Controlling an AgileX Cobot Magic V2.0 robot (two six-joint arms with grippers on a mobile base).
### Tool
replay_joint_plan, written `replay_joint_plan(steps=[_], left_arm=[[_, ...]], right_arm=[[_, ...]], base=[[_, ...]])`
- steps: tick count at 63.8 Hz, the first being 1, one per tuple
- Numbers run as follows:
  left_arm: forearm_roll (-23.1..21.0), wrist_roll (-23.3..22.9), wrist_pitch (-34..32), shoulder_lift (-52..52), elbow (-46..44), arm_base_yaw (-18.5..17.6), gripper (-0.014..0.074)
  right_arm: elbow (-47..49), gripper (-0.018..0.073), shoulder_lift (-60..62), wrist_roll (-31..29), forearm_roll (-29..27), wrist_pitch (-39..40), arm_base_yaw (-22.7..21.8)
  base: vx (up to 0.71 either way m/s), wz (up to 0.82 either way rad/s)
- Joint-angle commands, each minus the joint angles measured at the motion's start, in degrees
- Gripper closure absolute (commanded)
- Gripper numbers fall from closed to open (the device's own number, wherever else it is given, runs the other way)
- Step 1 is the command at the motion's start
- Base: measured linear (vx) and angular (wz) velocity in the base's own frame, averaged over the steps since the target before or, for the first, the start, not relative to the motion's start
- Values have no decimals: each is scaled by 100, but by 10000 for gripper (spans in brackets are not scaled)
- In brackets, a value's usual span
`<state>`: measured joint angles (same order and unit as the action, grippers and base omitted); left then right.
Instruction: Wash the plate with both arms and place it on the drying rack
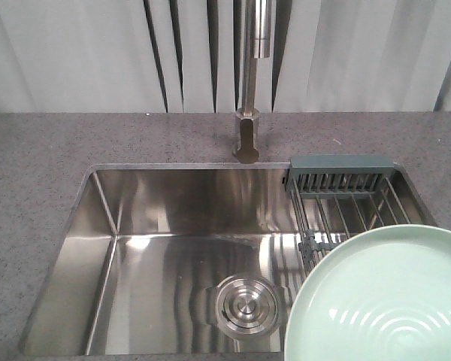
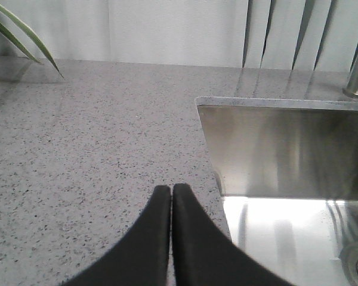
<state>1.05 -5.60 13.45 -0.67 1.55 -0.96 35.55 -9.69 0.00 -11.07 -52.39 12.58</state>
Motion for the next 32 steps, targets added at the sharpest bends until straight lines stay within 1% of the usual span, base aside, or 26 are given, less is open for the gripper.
replay_joint_plan(steps=[1,32], left_arm=[[-52,-49,-414,-82,-148,-2,603],[-52,-49,-414,-82,-148,-2,603]], right_arm=[[142,561,-90,0,-13,467,-17],[142,561,-90,0,-13,467,-17]], base=[[2,-1],[1,0]])
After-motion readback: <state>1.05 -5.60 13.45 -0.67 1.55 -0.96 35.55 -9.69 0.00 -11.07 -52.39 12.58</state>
